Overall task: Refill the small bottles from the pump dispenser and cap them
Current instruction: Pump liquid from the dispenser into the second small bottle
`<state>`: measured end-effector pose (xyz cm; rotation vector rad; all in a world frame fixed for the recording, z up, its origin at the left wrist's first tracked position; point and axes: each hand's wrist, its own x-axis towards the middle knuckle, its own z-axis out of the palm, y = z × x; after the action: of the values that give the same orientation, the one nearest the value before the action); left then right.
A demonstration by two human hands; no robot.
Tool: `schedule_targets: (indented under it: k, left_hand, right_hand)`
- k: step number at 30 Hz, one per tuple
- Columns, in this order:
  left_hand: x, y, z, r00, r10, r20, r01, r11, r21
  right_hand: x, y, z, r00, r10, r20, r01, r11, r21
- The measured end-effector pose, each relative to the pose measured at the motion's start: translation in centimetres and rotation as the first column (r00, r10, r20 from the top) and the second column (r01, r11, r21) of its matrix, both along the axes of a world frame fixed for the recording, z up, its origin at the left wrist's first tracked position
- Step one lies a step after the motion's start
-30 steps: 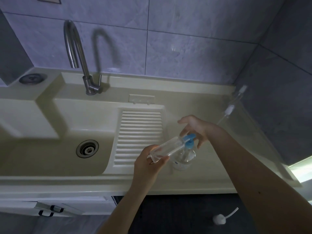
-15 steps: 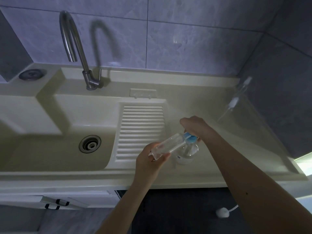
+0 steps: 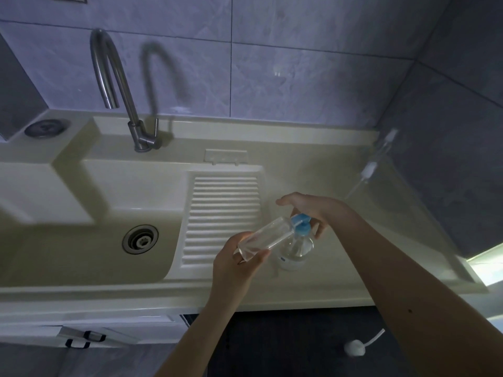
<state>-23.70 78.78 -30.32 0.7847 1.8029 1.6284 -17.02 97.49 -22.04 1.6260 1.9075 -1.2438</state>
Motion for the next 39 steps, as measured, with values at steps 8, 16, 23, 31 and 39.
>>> schedule_targets:
  k: [8, 16, 23, 31, 39]
  left_hand:
    - [0.0, 0.1, -0.5, 0.999, -0.001, 0.043, 0.001, 1.0, 0.004]
    - [0.1, 0.0, -0.6, 1.0, 0.0, 0.02, 0.001, 1.0, -0.016]
    - [0.0, 0.3, 0.0, 0.998, 0.0, 0.061, 0.0, 1.0, 0.0]
    - [0.0, 0.2, 0.1, 1.0, 0.003, 0.02, -0.003, 1.0, -0.005]
    - [0.3, 0.0, -0.5, 0.998, 0.008, 0.068, -0.008, 1.0, -0.005]
  right_hand:
    - [0.1, -0.7, -1.5, 0.995, -0.036, -0.093, 0.063, 0.95, 0.307]
    - [0.0, -0.5, -1.6, 0.996, -0.038, -0.078, 0.059, 0.955, 0.29]
    - [0.4, 0.3, -0.3, 0.998, -0.049, -0.043, 0.048, 0.999, -0.016]
    - [0.3, -0.1, -1.1, 0.996, -0.034, -0.079, 0.045, 0.989, 0.141]
    - [0.4, -0.8, -1.8, 0.989, -0.053, -0.136, 0.099, 0.928, 0.359]
